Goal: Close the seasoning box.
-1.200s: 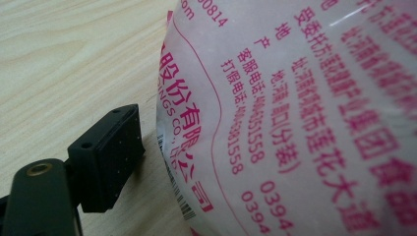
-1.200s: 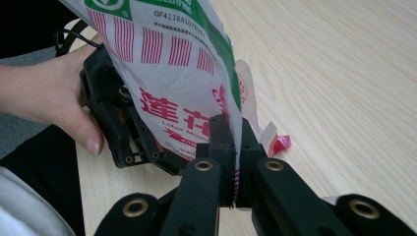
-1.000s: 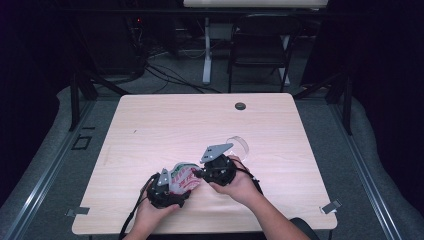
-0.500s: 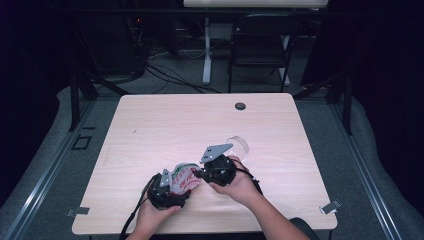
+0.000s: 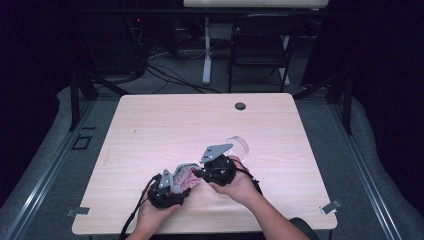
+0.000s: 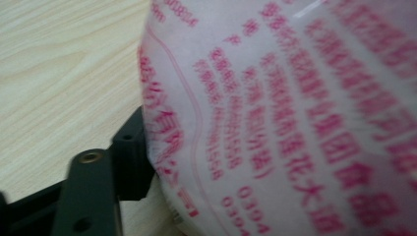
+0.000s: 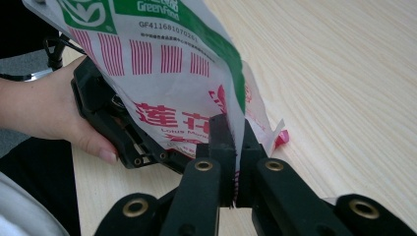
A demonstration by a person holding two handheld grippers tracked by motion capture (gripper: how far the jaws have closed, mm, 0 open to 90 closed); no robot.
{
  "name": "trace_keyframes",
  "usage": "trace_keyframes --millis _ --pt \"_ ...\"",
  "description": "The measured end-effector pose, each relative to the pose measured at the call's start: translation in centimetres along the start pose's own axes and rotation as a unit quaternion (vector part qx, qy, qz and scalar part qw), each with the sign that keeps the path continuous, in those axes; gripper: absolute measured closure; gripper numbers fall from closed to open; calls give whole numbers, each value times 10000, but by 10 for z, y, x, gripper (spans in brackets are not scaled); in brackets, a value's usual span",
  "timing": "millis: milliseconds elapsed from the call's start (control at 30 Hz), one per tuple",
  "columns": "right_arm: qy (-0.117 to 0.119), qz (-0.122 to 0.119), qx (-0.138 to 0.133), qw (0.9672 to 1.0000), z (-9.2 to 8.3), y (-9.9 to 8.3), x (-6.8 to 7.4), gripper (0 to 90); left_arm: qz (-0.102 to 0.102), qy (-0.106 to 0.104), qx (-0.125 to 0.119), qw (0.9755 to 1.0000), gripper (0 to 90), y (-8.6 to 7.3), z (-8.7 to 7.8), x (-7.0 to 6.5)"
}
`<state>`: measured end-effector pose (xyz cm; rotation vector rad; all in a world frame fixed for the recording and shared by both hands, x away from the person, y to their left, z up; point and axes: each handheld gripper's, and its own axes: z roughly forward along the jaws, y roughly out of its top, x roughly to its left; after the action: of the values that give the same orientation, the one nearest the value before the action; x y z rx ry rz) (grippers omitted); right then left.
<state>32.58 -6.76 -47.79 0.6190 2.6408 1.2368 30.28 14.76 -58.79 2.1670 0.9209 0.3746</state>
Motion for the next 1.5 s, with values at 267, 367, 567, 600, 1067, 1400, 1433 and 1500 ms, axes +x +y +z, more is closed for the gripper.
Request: trace_keyframes --millis 267,367,567,600,1067,1400,1433,1500 --pt "3 -8 -20 10000 0 1 1 900 38 52 -83 9999 500 -1 -2 -1" --pt "44 -19 -38 10000 0 1 1 900 27 36 -145 9999 536 -1 -3 -1" --pt "95 0 -122 9999 -3 1 0 900 77 143 -217 9996 578 2 -8 -2" --pt "120 18 -156 9998 -4 1 0 900 87 142 -225 9996 581 2 -9 -2" --pt "104 38 -303 9995 -11 1 0 897 455 680 -245 9963 595 12 -20 -2" --pt "99 143 -374 9991 -19 -4 -3 834 793 1120 -277 9902 601 21 -25 -3" --pt "94 135 -371 9992 -20 -4 -4 833 808 1159 -303 9895 601 22 -25 -4" --pt "63 152 -395 9991 -21 -5 -3 817 864 1237 -324 9880 602 24 -26 -4"
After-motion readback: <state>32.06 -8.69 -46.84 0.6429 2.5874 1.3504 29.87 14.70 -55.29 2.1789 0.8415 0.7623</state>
